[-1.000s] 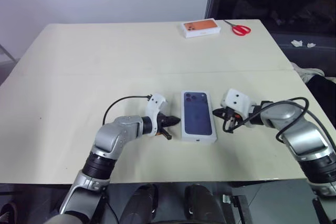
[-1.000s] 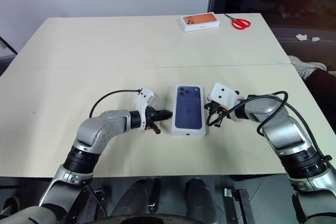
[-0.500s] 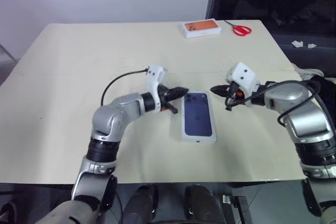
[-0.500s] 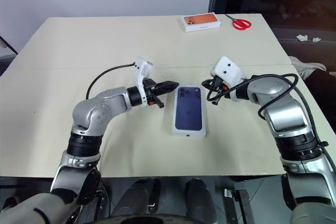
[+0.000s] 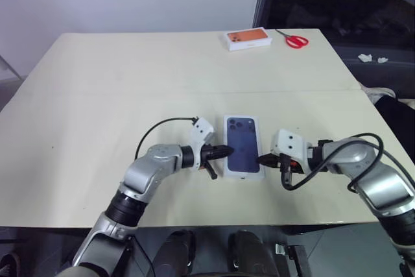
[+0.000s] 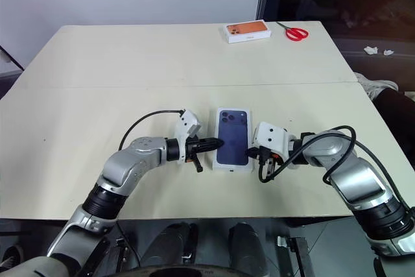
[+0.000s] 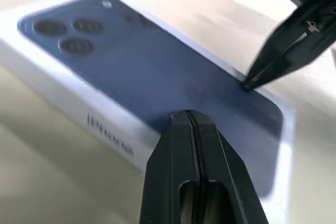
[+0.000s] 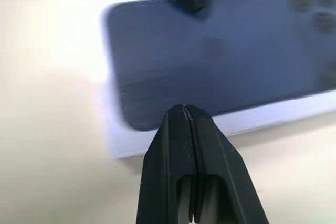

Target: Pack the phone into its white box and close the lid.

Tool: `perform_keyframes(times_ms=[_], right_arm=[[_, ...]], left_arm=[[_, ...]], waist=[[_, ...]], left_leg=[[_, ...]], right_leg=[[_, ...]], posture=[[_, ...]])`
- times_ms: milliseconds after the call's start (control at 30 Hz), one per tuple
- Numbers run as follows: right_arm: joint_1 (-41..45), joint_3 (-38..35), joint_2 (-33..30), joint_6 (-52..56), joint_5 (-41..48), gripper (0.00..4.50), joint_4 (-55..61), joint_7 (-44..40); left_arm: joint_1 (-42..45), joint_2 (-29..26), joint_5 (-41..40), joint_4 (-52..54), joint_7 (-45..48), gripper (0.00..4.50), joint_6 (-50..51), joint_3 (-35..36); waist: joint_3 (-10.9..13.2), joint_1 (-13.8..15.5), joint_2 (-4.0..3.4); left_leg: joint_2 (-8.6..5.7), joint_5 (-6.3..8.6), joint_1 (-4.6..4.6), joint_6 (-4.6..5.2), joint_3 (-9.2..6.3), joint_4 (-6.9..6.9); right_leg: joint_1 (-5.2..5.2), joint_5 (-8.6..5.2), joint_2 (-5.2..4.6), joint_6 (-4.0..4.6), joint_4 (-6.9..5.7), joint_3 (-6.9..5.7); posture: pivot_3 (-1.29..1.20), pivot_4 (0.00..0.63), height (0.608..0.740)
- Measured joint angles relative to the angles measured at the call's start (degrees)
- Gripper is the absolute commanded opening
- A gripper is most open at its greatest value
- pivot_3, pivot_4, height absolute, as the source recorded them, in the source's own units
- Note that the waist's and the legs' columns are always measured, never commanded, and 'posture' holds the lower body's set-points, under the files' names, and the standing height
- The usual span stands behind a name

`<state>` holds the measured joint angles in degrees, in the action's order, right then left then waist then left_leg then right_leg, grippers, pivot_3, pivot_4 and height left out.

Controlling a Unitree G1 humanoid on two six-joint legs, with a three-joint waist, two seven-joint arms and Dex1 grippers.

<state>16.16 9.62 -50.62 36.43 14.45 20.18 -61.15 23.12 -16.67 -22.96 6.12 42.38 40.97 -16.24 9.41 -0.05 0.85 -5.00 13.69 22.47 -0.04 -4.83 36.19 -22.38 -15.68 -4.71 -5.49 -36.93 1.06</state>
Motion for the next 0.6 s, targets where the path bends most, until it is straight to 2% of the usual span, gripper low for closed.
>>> perform_keyframes(times_ms=[33,133,233,267,400,500,600], right_arm=[[0.4,0.0,0.4,1.0,0.7,0.85,-0.2,0.0],[4.1,-0.6,4.0,3.2,2.6,2.37,-2.8,1.5],[9.1,-3.6,7.5,3.3,4.2,3.91,-6.1,4.5],[10.5,-5.0,7.9,3.5,5.0,4.43,-7.1,5.0],[12.7,-6.8,8.1,2.4,5.8,4.43,-10.8,5.5],[13.7,-7.3,8.2,-0.4,5.3,4.43,-14.2,5.5],[13.7,-7.5,7.9,-3.7,4.2,4.43,-15.2,5.0]], left_arm=[[-0.5,-0.2,-0.5,0.6,0.4,1.32,0.2,0.4],[-1.0,-0.9,-2.4,1.3,0.5,2.81,1.3,2.9],[-1.2,-4.9,-3.8,1.5,0.5,4.32,1.3,8.8],[-1.2,-6.9,-4.2,1.7,0.8,4.5,1.1,11.1],[-1.3,-12.9,-5.3,0.8,3.3,4.5,-0.2,17.4],[-3.8,-20.1,-5.7,-1.5,8.7,4.5,-4.3,22.7],[-5.6,-22.7,-5.7,-2.5,11.6,4.5,-7.9,24.7]], waist=[[0.0,0.0,0.0],[0.0,0.0,0.03],[0.1,-0.3,0.02],[0.1,-0.4,0.02],[0.1,-0.3,0.03],[0.1,-0.7,0.0],[0.1,-0.5,-0.03]], left_leg=[[0.0,0.0,0.01,0.0,0.0,0.0],[0.0,0.0,0.05,0.0,0.0,0.01],[0.0,-0.04,0.32,-0.04,-0.01,-0.01],[0.0,-0.04,0.48,-0.05,-0.02,0.0],[-0.06,-0.07,0.92,-0.08,-0.02,0.1],[-0.07,-0.06,0.91,-0.07,0.04,0.06],[-0.06,-0.07,0.9,-0.08,0.0,0.05]], right_leg=[[-0.02,0.0,0.0,0.0,0.0,0.0],[-0.1,0.0,-0.01,0.0,-0.04,0.02],[-0.42,0.01,0.0,0.0,-0.13,0.02],[-0.58,0.01,0.01,0.0,-0.14,0.01],[-1.0,0.04,-0.04,0.03,-0.18,0.01],[-1.04,0.05,-0.07,0.04,-0.18,0.07],[-1.03,0.05,-0.08,0.05,-0.19,0.03]], posture=[[0.0,0.15,0.74],[0.0,0.15,0.74],[0.0,0.15,0.74],[0.0,0.15,0.74],[0.0,0.15,0.74],[0.0,0.15,0.74],[0.0,0.15,0.74]])
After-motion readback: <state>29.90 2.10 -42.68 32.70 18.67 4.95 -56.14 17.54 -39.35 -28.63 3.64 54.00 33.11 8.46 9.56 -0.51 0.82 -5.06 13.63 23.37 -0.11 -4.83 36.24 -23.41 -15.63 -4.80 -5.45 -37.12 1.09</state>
